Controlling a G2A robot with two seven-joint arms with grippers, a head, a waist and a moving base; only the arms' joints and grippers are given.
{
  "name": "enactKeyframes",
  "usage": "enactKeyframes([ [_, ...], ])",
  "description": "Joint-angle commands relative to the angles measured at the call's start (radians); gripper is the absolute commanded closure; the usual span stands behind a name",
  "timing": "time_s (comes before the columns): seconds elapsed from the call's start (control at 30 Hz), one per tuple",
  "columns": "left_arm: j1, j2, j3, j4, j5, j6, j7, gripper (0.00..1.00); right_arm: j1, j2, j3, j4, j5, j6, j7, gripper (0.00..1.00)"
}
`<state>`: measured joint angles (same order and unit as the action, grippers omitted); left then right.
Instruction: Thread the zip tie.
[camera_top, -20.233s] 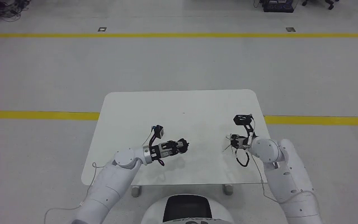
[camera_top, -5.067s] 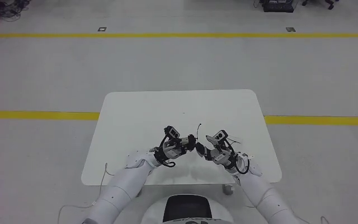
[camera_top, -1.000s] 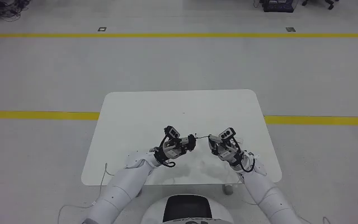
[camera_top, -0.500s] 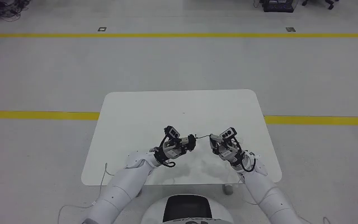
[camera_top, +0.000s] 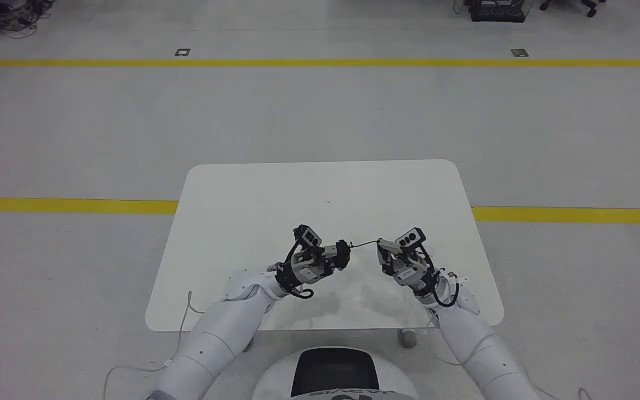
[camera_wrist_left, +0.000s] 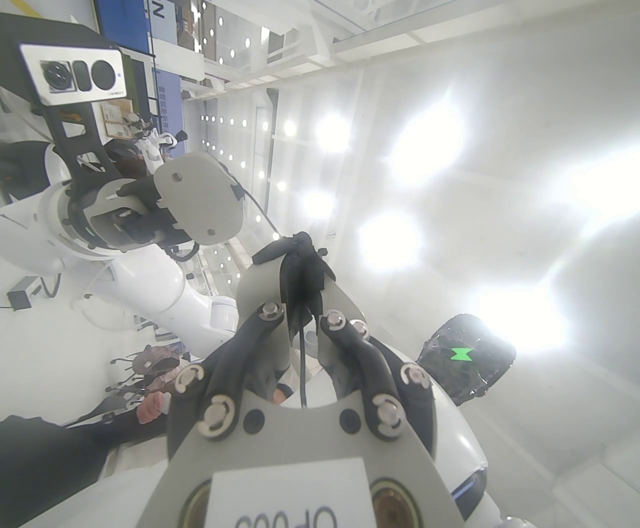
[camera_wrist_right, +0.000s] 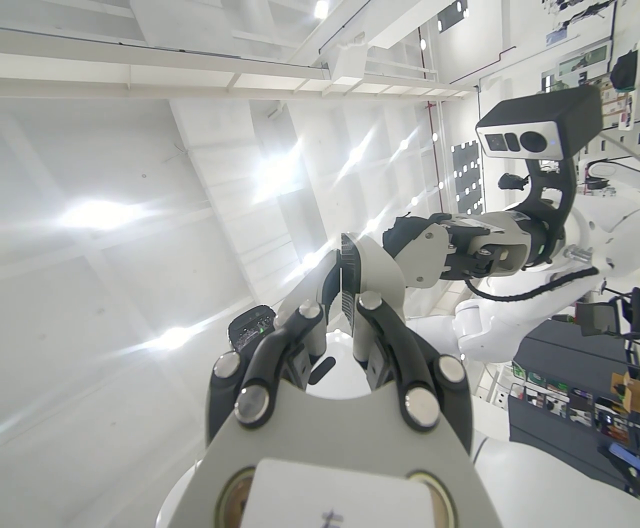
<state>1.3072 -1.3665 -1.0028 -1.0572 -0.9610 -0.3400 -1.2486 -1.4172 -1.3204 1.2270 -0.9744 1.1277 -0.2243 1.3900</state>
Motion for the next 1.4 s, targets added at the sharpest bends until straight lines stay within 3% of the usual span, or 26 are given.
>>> enactKeyframes([
  [0.0, 0.000, 0.000, 0.000, 0.000, 0.000, 0.000, 0.000, 1.00, 0.000, 0.000, 0.001, 0.001, 0.001, -0.001, 0.000, 1.00],
  [1.37, 0.000, 0.000, 0.000, 0.000, 0.000, 0.000, 0.000, 1.00, -0.015, 0.008, 0.053, -0.009, 0.023, -0.011, 0.000, 1.00],
])
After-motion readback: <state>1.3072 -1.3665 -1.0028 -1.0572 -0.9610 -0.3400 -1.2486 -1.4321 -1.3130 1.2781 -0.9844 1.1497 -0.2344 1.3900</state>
